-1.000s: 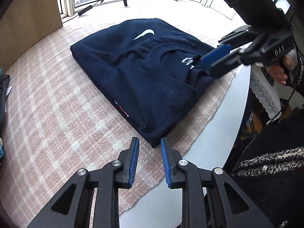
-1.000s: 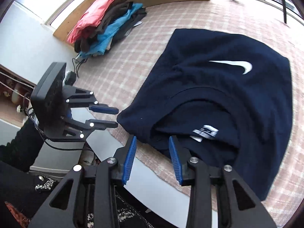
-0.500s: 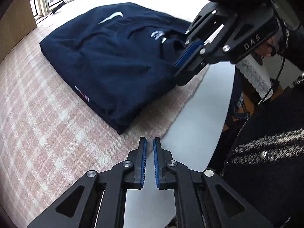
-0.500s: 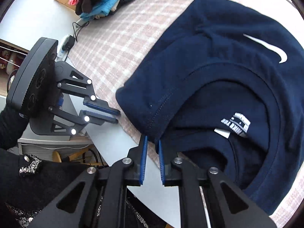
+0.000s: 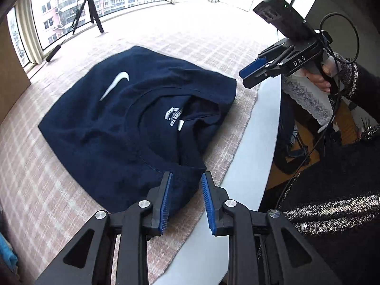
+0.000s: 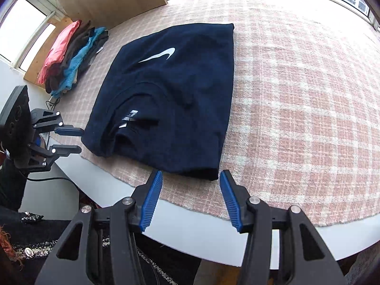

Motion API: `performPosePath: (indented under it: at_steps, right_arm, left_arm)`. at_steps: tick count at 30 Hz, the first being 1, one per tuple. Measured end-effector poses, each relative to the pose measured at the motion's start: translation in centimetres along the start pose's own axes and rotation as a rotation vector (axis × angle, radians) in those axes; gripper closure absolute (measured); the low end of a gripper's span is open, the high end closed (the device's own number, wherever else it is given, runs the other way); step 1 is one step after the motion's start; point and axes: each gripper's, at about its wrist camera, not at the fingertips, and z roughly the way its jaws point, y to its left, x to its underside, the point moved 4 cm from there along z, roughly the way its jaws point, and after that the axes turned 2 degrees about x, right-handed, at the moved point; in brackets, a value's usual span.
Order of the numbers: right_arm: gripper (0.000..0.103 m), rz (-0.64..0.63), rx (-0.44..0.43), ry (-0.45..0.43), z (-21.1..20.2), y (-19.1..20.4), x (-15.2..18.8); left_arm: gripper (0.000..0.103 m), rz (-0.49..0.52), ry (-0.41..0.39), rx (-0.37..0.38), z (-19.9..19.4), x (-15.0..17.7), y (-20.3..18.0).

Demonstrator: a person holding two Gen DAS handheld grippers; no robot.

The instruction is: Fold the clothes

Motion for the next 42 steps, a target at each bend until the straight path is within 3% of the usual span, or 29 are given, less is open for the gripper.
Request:
performPosePath:
  at_steps: [4,9,11,14,15,17,19,25,27,29,32,34,35,36,38,42]
  right_arm:
    - [0.053,-0.008,0.017,0.011,1.3,-1.2,0.1]
    - [0.053,-0.03,0.061,-0.046,0.7,-1.8,0.0]
    - [0.053,-0.053,0.037,-0.072,0.3,-1.7,-0.2]
    - [0.055,-0.087,0.037,-0.045,1.4,-1.2,-0.9]
    - [0.068,-0.083,0.035,-0.032,1.8,-1.2,-1.1]
    - [0.081,-0.067,0.036,-0.014,2.2,-1.4,-1.4]
    - [0.094,-0.056,0.006,-0.022,1.4,-1.6,-1.6]
    - [0.094,-0.055,-0.05,-0.021,-0.7,-1.7,-2.0]
    - [0.09,-0.083,0.008,0.04,0.9,-1.4,-1.9]
    - [0.089,-0.078,0.056,0.076,1.5,-1.4,-1.8]
    - [0.085,-0.11,0.073,-0.024,-1.1,-0.2,-2.3]
    - [0.077,-0.175,-0.013,-0.075,-2.3,2.1,-2.6]
    - [0.067,-0.215,-0.057,-0.088,-2.6,3.4,-2.8]
    - [0.062,-0.265,-0.058,-0.08,-2.1,4.6,-2.9]
    - [0.062,-0.367,-0.031,-0.047,-0.8,6.6,-3.1]
    - [0.062,-0.513,-0.04,-0.008,1.2,8.0,-2.4]
  left_arm:
    - [0.079,0.069,0.069,-0.008,2.1,-0.1,-1.1]
    - [0.078,0.088,0.093,-0.028,2.2,0.2,-1.7]
    - [0.069,0.117,0.095,-0.036,2.4,0.4,-2.2]
    - [0.068,0.138,0.102,-0.056,3.2,0.5,-2.5]
    - [0.07,0.132,0.105,-0.061,3.5,0.5,-2.3]
    - [0.1,0.103,0.11,-0.057,3.9,0.4,-1.5]
    - [0.1,0.077,0.111,-0.049,4.0,0.4,-0.8]
    - [0.1,0.072,0.098,-0.034,1.6,1.4,-0.5]
    - [0.1,0.057,0.123,-0.022,2.1,1.8,-0.3]
    - [0.1,0.074,0.174,-0.056,3.0,2.2,-0.4]
    - [0.093,0.094,0.142,-0.072,2.2,1.5,-1.5]
    - [0.084,0.112,0.08,-0.063,1.1,0.4,-2.6]
    - [0.077,0.136,0.048,-0.058,0.9,-0.4,-3.3]
    - [0.075,0.162,0.025,-0.049,1.0,-1.0,-3.9]
    - [0.073,0.206,0.012,-0.031,2.1,-2.2,-4.7]
    - [0.074,0.234,0.058,-0.02,5.3,-3.2,-4.4]
